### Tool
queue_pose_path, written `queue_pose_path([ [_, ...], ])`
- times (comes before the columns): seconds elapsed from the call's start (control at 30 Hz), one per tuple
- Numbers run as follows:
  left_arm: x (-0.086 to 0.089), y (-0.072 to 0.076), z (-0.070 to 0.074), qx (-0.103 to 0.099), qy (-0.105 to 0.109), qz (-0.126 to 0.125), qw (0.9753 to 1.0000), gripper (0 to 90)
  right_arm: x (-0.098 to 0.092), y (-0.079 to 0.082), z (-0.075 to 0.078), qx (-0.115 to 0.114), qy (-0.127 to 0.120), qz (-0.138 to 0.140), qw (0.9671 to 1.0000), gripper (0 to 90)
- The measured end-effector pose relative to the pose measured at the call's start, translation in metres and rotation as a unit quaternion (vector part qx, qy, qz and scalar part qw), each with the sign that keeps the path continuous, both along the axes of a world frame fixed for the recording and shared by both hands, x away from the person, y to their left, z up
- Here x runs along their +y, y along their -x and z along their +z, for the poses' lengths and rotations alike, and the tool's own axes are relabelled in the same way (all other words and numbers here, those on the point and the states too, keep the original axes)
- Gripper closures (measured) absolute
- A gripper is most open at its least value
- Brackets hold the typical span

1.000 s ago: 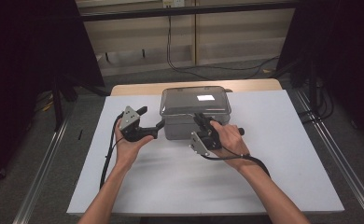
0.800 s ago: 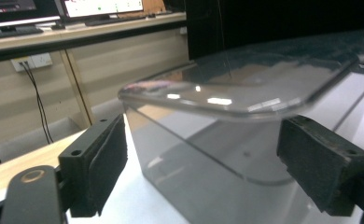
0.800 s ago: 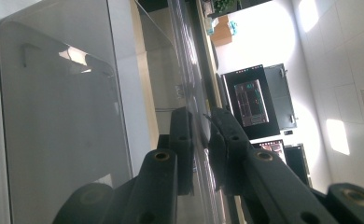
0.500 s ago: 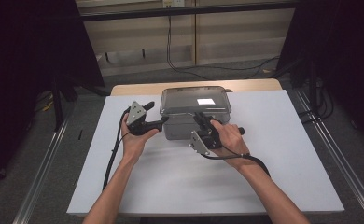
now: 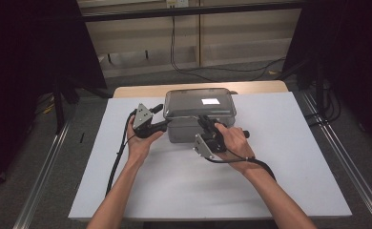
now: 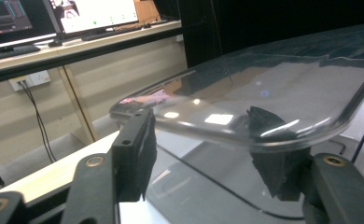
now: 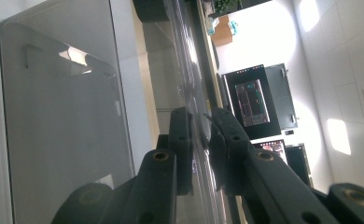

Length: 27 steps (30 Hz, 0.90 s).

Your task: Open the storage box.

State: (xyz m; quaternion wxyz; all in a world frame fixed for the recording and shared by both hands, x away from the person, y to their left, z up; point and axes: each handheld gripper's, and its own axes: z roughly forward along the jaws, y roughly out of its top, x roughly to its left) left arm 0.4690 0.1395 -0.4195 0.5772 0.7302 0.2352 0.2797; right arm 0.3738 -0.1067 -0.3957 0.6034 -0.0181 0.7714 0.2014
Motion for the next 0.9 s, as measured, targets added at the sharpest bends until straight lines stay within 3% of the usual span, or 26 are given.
queue_pose_path([
  [0.3,-0.0003,-0.0015,0.0014,-0.009,0.002,0.003,1.0,49.0,-0.001,-0.0006,0.0006,0.001,-0.006,-0.001,1.0,78.1],
  [0.5,-0.0004,-0.002,-0.0001,-0.008,-0.009,0.006,0.9999,49.0,-0.0013,-0.0022,-0.0008,0.007,-0.016,-0.005,0.9998,71.3],
  [0.6,-0.0002,-0.0026,-0.0006,-0.006,-0.002,0.008,0.9999,49.6,-0.0021,-0.0028,-0.0001,0.001,-0.023,-0.006,0.9997,67.3],
  [0.9,0.0,-0.0027,0.0003,-0.011,-0.008,0.009,0.9999,50.2,-0.0035,-0.0033,0.0004,0.003,-0.03,-0.006,0.9995,64.4],
])
